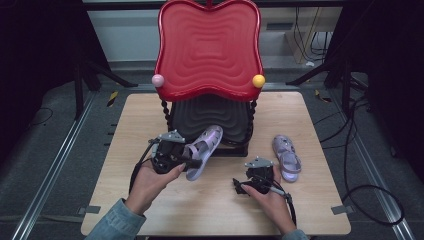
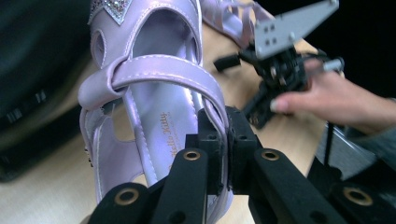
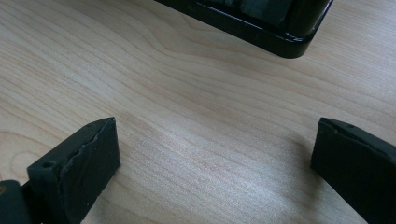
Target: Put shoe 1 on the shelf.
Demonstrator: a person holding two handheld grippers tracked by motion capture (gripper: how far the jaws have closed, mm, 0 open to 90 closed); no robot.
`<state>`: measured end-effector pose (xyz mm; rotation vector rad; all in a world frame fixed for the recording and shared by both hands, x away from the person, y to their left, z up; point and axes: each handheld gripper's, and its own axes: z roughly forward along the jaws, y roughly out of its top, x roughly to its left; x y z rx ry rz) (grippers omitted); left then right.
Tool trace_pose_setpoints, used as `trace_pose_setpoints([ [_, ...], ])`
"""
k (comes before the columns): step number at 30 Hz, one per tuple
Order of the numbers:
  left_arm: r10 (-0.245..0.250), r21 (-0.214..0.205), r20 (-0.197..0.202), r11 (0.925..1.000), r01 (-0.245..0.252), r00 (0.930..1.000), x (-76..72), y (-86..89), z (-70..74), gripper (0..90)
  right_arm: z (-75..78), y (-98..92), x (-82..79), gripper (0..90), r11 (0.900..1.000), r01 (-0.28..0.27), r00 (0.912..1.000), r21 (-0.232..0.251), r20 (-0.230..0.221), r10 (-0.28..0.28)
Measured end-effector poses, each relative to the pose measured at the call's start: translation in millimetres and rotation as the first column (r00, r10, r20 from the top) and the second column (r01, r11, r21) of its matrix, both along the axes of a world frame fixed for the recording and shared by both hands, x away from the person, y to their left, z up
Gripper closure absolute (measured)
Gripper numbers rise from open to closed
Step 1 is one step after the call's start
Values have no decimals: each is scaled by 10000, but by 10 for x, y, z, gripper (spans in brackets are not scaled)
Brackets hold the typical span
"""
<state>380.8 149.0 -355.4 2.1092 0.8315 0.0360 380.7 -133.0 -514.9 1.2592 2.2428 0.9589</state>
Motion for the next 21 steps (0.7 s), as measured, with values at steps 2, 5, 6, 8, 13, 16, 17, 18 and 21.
trace_pose_setpoints([
  [2, 117, 42, 199, 9999, -118, 9997, 38, -48, 34, 865, -1, 1, 0, 14, 10000, 1, 10000, 12, 8, -1],
  [5, 401, -264, 362, 9989, -391, 9985, 111, -126, 77, 865, -1, 1, 0, 14, 10000, 4, 10000, 16, 6, -4],
  [6, 401, -264, 362, 9989, -391, 9985, 111, -126, 77, 865, -1, 1, 0, 14, 10000, 3, 10000, 15, 6, -3],
  [8, 740, -494, 590, 9962, -712, 9955, 181, -180, 120, 865, 0, 1, -1, 14, 10000, 10, 10000, 5, -2, -10],
  [13, 1247, -717, 935, 9904, -1182, 9878, 231, -232, 168, 866, 1, 1, -1, 14, 10000, 19, 10000, -3, -2, -19],
  [16, 1470, -863, 1160, 9867, -1374, 9823, 251, -255, 179, 866, 1, 1, -1, 14, 10000, 17, 10000, -4, -2, -17],
  [17, 1470, -863, 1160, 9867, -1374, 9823, 251, -255, 179, 866, 1, 1, -1, 14, 10000, 17, 10000, -4, -2, -17],
  [18, 1672, -1082, 1250, 9821, -1541, 9780, 263, -266, 171, 866, 1, 1, -1, 14, 10000, 17, 10000, -8, -2, -17],
  [21, 1988, -1261, 1522, 9755, -1805, 9681, 289, -277, 156, 866, 1, 0, -1, 14, 10000, -3, 10000, 8, 1, 3],
])
